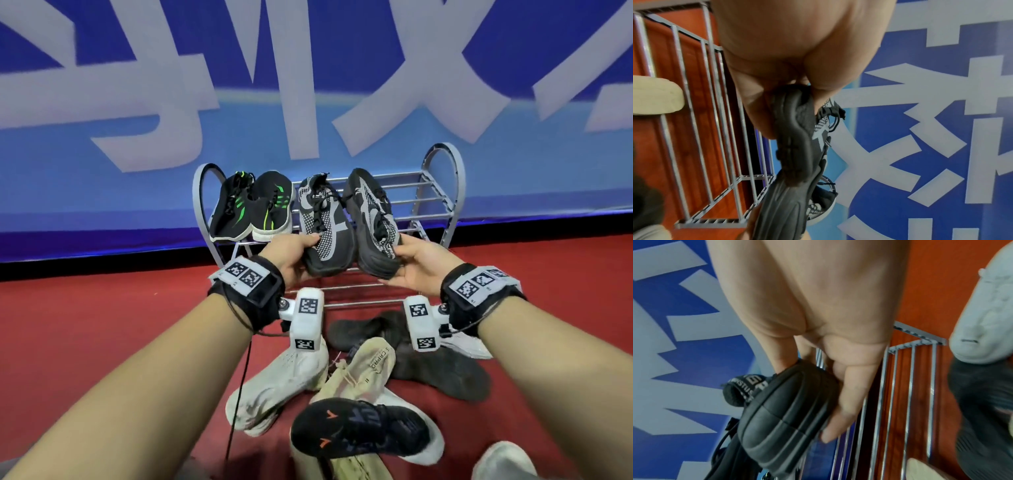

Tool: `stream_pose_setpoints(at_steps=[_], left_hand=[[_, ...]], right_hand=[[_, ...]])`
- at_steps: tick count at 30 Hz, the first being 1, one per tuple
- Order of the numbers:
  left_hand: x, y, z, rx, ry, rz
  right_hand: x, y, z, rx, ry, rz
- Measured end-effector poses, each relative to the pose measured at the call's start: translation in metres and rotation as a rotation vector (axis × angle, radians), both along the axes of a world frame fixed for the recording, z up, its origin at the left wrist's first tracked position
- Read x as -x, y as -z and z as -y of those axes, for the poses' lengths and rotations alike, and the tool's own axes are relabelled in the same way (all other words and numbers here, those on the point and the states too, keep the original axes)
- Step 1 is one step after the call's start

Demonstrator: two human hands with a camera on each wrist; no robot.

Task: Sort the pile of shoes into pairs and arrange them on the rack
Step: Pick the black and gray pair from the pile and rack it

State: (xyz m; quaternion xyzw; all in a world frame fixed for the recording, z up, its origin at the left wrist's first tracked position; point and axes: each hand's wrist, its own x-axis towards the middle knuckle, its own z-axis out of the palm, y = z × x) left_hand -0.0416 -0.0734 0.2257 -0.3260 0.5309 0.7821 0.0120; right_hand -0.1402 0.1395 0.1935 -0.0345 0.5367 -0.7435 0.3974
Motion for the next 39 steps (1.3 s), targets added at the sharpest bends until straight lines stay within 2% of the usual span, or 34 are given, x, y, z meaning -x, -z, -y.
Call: stream_pose_setpoints(at_steps=[5, 8, 11, 14, 19, 25, 27, 32, 36, 39], left_hand=[[0.047, -0.026, 0.015, 0.062, -0.015, -0.018], [0.07, -0.03, 0.02, 0.163, -0.032, 0.008], [0.093, -0.014, 0.032, 0.286, -0.073, 0.026], [0.127, 0.028, 0.061, 0.461, -0.098, 0.048], [0.116, 0.003, 0.046, 0.609, -0.083, -0.011], [0.117, 0.007, 0.052, 0.909, 0.1, 0.086], [0.114, 0.002, 0.046, 1.051, 0.153, 0.136], [0.107, -0.003, 0.029, 1.327, 0.337, 0.235], [0.1, 0.001, 0.027, 1.561, 0.565, 0.258], [0.099, 0.009, 0.027, 1.62, 0.687, 0.272]], right_hand=[[0.043, -0.044, 0.023, -0.235, -0.023, -0.139], [0.067, -0.059, 0.039, -0.337, -0.057, -0.172], [0.082, -0.053, 0.051, -0.359, -0.044, -0.19], [0.091, -0.035, 0.062, -0.329, 0.014, -0.245], [0.098, -0.027, 0.082, -0.299, 0.067, -0.272], [0.095, -0.011, 0.093, -0.434, 0.104, -0.403], [0.097, -0.008, 0.095, -0.52, 0.115, -0.513], [0.097, -0.008, 0.087, -0.864, 0.006, -0.901], [0.096, -0.008, 0.083, -0.983, -0.001, -1.095], [0.088, -0.009, 0.08, -0.934, -0.112, -1.202]])
